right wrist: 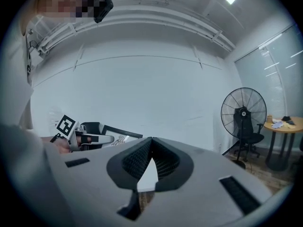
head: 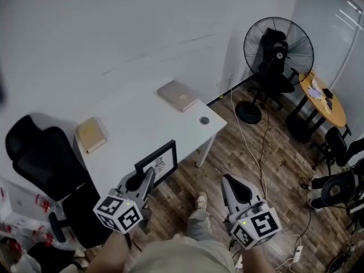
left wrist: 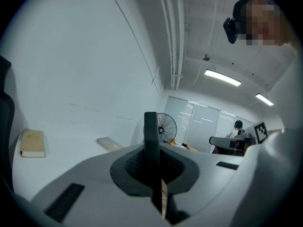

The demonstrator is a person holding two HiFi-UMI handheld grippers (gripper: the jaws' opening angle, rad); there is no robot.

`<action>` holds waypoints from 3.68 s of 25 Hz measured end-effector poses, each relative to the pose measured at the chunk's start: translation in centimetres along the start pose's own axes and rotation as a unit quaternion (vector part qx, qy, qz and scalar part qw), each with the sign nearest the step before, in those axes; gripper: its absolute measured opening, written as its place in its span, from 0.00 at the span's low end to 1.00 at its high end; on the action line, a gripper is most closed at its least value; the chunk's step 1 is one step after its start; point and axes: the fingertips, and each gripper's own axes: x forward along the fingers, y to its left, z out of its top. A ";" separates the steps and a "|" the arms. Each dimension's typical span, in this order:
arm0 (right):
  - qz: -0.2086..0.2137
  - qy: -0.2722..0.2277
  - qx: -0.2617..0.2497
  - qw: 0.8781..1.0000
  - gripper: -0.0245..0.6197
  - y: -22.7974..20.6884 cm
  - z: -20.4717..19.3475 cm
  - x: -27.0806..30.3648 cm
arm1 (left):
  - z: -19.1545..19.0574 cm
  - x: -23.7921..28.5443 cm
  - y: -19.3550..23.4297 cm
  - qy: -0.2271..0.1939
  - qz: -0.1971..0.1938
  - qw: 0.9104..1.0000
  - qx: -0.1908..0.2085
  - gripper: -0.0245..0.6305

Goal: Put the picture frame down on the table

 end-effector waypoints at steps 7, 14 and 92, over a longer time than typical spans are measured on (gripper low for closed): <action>0.024 0.017 -0.002 1.000 0.07 -4.7 -0.1 5.7 | -0.3 6.3 3.0 0.006 0.017 1.000 -0.023 0.08; 0.062 0.045 0.002 0.997 0.07 -10.2 -1.0 13.4 | -1.1 13.6 6.7 0.021 0.047 0.997 -0.058 0.08; 0.115 0.242 0.163 0.950 0.07 -22.1 -14.5 39.8 | -20.7 40.0 33.3 0.234 0.193 0.916 -0.263 0.27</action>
